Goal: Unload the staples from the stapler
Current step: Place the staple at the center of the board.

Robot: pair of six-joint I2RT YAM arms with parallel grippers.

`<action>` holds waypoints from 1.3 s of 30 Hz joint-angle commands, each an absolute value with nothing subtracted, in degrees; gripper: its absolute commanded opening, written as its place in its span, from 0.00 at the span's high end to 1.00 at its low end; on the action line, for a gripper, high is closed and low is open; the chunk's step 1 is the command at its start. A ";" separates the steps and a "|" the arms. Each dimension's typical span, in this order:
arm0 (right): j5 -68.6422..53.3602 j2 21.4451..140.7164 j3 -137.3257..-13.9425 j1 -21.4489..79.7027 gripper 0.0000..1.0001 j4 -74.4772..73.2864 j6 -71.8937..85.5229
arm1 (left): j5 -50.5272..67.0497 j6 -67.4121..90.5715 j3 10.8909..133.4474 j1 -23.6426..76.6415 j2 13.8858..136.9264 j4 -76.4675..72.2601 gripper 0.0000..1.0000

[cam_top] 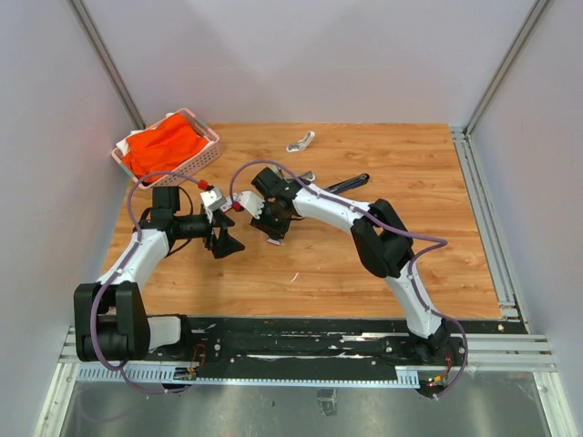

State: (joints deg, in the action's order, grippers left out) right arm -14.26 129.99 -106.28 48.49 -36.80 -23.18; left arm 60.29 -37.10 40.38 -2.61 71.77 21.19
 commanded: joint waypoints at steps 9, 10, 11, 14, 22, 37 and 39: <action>-12.63 127.65 -108.53 49.90 0.68 -39.31 -24.20 | 61.47 -37.79 41.45 -3.13 72.16 21.62 0.02; -12.27 127.39 -108.78 49.92 0.67 -39.43 -24.32 | 61.46 -37.79 41.40 -3.12 72.16 21.62 0.02; -11.99 127.20 -109.00 49.86 0.67 -39.50 -24.53 | 61.49 -37.79 41.40 -3.11 72.09 21.62 0.02; -11.14 126.44 -109.25 49.87 0.65 -39.67 -24.93 | 61.50 -37.79 41.43 -3.15 72.05 21.62 0.02; -11.51 124.28 -108.85 49.89 0.52 -39.99 -25.55 | 61.38 -37.68 41.40 -3.16 71.98 21.62 0.02; -14.95 122.85 -103.04 49.48 0.39 -36.99 -26.20 | 61.07 -37.26 41.32 -3.16 71.28 21.21 0.02; -15.22 123.73 -102.80 49.69 0.39 -36.78 -25.30 | 60.77 -36.87 41.36 -3.16 70.84 20.91 0.02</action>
State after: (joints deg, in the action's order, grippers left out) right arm -13.85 124.40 -104.14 48.99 -37.36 -25.76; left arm 60.27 -37.06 40.38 -2.61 71.79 21.21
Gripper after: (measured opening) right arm 0.611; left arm 0.981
